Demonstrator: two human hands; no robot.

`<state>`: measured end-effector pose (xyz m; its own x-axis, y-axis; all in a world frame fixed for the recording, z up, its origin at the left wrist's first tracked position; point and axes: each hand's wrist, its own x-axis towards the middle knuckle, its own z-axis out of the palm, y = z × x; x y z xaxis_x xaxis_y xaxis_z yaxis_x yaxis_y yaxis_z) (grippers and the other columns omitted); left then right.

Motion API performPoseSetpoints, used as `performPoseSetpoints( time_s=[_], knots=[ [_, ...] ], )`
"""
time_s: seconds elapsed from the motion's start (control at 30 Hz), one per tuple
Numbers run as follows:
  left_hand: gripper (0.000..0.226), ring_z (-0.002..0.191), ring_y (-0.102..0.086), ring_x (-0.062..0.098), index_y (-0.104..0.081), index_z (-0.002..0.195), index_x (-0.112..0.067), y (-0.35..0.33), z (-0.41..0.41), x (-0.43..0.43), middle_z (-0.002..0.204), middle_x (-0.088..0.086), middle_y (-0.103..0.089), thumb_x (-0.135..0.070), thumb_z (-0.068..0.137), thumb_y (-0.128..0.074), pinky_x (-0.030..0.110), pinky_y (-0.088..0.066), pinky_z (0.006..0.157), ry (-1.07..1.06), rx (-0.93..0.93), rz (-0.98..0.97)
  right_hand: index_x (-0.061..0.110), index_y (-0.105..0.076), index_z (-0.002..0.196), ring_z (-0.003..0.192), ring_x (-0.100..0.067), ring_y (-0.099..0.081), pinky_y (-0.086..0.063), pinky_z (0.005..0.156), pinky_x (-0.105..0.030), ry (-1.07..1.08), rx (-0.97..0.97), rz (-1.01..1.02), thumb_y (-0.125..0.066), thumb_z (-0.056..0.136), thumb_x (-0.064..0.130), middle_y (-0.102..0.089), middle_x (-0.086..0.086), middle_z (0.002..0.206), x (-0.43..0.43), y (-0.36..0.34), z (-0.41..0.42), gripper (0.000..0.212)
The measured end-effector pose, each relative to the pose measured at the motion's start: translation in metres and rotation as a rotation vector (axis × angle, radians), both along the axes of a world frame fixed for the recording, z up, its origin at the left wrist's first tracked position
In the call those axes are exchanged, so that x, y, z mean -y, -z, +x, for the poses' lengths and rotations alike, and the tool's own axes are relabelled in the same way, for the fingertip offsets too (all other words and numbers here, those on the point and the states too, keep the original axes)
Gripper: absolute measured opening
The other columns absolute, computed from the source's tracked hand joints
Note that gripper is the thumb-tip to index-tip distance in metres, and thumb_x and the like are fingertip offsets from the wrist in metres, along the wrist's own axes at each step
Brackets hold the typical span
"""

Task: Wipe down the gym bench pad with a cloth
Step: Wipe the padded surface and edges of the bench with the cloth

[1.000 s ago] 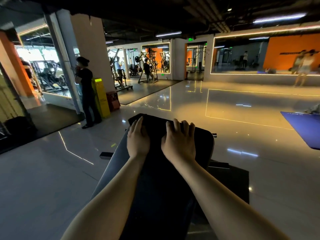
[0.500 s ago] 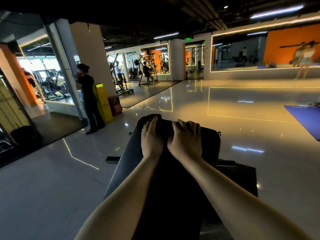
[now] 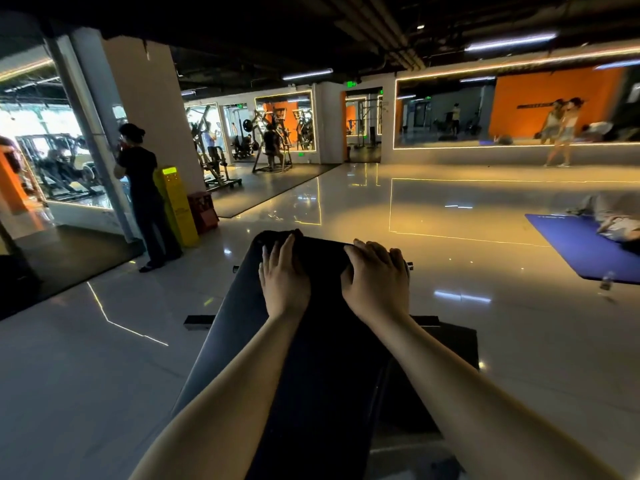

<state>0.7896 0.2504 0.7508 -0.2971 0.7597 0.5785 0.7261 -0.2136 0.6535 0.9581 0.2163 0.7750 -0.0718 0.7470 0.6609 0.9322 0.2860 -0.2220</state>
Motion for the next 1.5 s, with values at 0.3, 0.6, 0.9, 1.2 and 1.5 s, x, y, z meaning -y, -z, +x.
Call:
performPoseSetpoints(
  time_s=[0.3,0.6,0.9,1.2,1.5],
  knots=[
    [0.054,0.154,-0.023,0.021,-0.041,0.153,-0.028,0.024,0.039,0.048,0.159,0.0,-0.042,-0.029,0.1,-0.033,0.043,-0.015,0.127,0.257,-0.285,0.139,0.017,-0.054,0.135,0.137,-0.024,-0.041,-0.027,0.115,-0.052,0.032,-0.064,0.073,-0.055,0.094,0.021,-0.052,-0.002,0.142,0.013,0.013,0.007,0.041],
    [0.056,0.155,-0.02,0.025,-0.041,0.154,-0.022,0.01,0.024,0.024,0.16,0.003,-0.04,-0.007,0.1,-0.042,0.044,-0.019,0.125,0.053,0.073,0.03,0.014,-0.06,0.128,0.132,-0.023,-0.047,-0.037,0.11,-0.042,-0.043,-0.244,0.134,-0.053,0.094,0.023,-0.057,-0.003,0.136,0.011,0.013,0.015,0.036],
    [0.047,0.15,-0.028,0.01,-0.044,0.151,-0.029,0.006,0.108,0.086,0.157,-0.009,-0.043,-0.026,0.105,-0.039,0.042,-0.02,0.126,0.454,0.13,-0.003,0.03,-0.045,0.138,0.126,-0.01,-0.049,-0.042,0.105,-0.035,-0.444,-0.599,-0.001,-0.045,0.101,0.032,-0.054,0.005,0.137,0.028,0.006,0.039,0.038],
    [0.048,0.137,-0.044,0.002,-0.055,0.14,-0.029,0.002,0.124,0.107,0.151,-0.01,-0.045,-0.006,0.1,-0.041,0.027,-0.038,0.117,0.537,0.633,0.032,0.018,-0.06,0.108,0.114,-0.021,-0.048,-0.047,0.094,-0.028,-0.423,-0.664,0.063,-0.059,0.092,0.007,-0.045,-0.003,0.121,0.034,0.011,0.06,0.019],
    [0.048,0.139,-0.037,0.007,-0.057,0.142,-0.022,0.033,0.132,0.112,0.147,-0.009,-0.053,-0.019,0.096,-0.045,0.012,-0.023,0.115,0.137,0.074,0.066,0.017,-0.067,0.109,0.122,-0.02,-0.045,-0.045,0.096,-0.03,-0.309,-0.68,0.125,-0.051,0.097,0.012,-0.053,-0.005,0.128,0.017,0.024,0.06,0.02]
  ],
)
